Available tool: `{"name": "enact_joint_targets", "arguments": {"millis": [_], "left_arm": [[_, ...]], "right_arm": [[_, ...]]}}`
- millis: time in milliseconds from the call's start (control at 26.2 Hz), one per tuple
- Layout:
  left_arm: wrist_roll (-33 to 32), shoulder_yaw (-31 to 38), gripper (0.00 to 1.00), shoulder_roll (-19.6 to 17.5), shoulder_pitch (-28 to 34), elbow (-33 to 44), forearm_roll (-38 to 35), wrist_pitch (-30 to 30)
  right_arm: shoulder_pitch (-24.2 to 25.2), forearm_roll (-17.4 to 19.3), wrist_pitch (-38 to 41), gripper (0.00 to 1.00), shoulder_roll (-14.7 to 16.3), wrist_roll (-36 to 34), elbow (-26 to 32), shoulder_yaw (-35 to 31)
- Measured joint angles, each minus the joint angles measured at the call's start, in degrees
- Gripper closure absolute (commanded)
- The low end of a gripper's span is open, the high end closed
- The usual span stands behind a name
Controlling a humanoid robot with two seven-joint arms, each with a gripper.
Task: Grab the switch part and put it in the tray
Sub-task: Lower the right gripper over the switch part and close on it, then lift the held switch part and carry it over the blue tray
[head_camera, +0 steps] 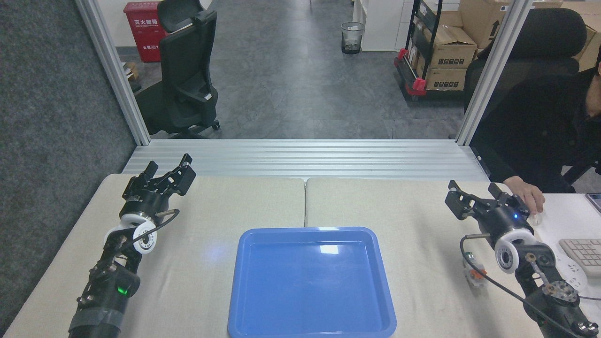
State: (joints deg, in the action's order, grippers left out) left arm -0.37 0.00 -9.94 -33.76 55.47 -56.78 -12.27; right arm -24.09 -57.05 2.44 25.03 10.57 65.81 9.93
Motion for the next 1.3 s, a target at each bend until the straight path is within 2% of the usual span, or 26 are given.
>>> {"name": "enact_joint_targets", "arguments": {"millis": [229, 535, 573, 650, 803, 841, 879, 994, 1032, 1299], "left_arm": [[0.0, 0.0, 0.0, 0.0, 0.0, 0.0, 0.0, 0.0], [0.0, 0.0, 0.0, 0.0, 0.0, 0.0, 0.0, 0.0], [0.0, 0.0, 0.0, 0.0, 0.0, 0.0, 0.0, 0.0], [0.0, 0.0, 0.0, 0.0, 0.0, 0.0, 0.0, 0.0], [0.0, 0.0, 0.0, 0.0, 0.0, 0.0, 0.0, 0.0], [0.0, 0.0, 0.0, 0.0, 0.0, 0.0, 0.0, 0.0], [0.0, 0.0, 0.0, 0.0, 0.0, 0.0, 0.0, 0.0], [0.0, 0.0, 0.0, 0.0, 0.0, 0.0, 0.0, 0.0], [0.0, 0.0, 0.0, 0.0, 0.0, 0.0, 0.0, 0.0], [0.0, 0.0, 0.0, 0.0, 0.0, 0.0, 0.0, 0.0]], "right_arm": [[8.0, 0.0, 0.4, 0.0, 1.1, -1.6, 1.6, -0.9], [13.8, -0.2, 0.6, 0.01, 1.8, -2.3, 1.6, -0.9], [14.4, -0.2, 0.6, 0.05, 1.9, -2.4, 1.4, -0.7], [15.0, -0.3, 0.6, 0.26, 2.0, -2.4, 1.2, -0.2], [16.0, -0.4, 0.6, 0.3, 2.2, -2.5, 0.9, 0.8], [16.2, -0.4, 0.6, 0.34, 2.2, -2.5, 0.8, 1.0], [16.4, -0.4, 0.6, 0.46, 2.3, -2.5, 0.8, 1.3], [16.7, -0.4, 0.6, 0.96, 2.4, -2.5, 0.7, 1.9], [16.7, -0.3, 0.6, 1.0, 2.4, -2.3, 0.7, 2.0], [16.1, 2.3, 0.8, 1.0, 2.1, 0.1, 2.8, 1.4]]}}
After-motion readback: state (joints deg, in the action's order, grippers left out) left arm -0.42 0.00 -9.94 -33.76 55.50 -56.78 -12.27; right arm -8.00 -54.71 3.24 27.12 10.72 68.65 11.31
